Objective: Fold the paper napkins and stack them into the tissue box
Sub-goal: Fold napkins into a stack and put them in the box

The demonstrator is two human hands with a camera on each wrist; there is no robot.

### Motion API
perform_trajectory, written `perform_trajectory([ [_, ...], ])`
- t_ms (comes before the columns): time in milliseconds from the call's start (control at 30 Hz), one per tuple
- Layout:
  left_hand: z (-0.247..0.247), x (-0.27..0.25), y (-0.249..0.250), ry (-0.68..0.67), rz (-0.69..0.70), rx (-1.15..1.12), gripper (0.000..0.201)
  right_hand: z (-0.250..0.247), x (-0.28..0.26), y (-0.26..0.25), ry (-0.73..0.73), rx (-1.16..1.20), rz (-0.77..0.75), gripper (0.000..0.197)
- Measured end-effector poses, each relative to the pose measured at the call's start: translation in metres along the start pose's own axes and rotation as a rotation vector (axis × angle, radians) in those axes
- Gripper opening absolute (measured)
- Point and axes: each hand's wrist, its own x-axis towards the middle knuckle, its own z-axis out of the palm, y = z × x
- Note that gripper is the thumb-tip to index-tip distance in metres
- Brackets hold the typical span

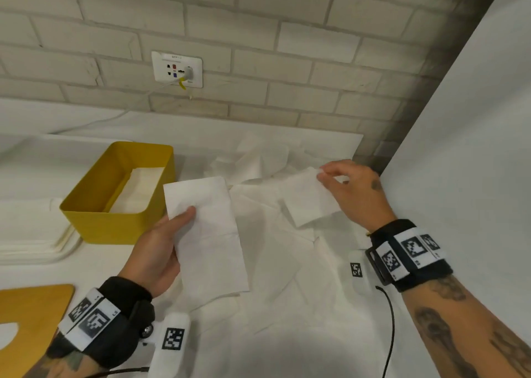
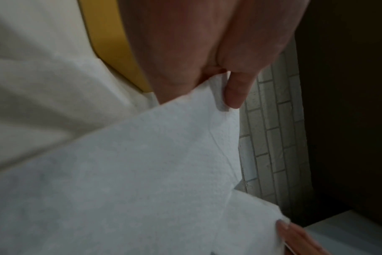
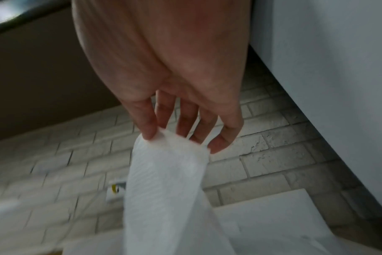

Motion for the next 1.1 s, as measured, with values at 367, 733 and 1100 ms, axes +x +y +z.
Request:
perform_trajectory([
  [367,0.032,0.018,0.018,-0.098,0.029,0.044,0.027,-0.026,-0.006,-0.061,-0.296,0.625,-0.002,0.013],
  [733,0.057,0.015,-0.001,-0.326,-0.109,0.16,0.039,0.027,-0.009,-0.039,-0.486,0.68,0.267,0.02],
  [1100,0.047,0.017,-0.015,-0.255,0.023,0.109,0.038,0.06,-0.061,-0.043,-0.098,1.039,0.547,0.047],
])
